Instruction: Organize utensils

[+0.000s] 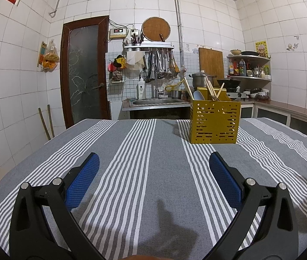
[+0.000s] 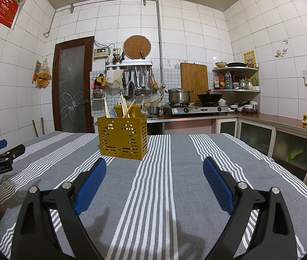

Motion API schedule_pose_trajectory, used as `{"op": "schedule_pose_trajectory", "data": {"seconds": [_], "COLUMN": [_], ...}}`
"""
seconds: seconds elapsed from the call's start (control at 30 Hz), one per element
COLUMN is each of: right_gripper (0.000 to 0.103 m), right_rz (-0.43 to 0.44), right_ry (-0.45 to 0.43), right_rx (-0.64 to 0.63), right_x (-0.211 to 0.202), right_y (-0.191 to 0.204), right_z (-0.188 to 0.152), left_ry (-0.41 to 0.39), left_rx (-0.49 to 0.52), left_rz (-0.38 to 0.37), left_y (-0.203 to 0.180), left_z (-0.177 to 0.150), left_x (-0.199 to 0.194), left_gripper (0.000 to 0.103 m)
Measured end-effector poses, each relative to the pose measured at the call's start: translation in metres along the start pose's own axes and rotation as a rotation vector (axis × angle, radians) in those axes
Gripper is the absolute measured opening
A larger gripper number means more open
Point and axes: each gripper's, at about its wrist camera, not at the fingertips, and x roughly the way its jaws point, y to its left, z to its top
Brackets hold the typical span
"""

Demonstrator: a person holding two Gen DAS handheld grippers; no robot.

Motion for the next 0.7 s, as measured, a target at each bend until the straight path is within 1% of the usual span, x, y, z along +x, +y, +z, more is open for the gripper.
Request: {"op": "schedule_pose_trajectory", "data": {"seconds": [0.7], "right_gripper": [0.089], "right_rz": [0.0], "right_ry": [0.0], "right_rx": [0.0], "right_x": [-0.0001], "right_y": [-0.0002], "right_z": [0.0002], "left_ry": [0.007], "left_rx": [-0.011], "left_rz": [-0.015], "left_y": [-0.005], "left_z": [-0.002], "left_x": [-0.0038], "left_gripper": [0.098]}}
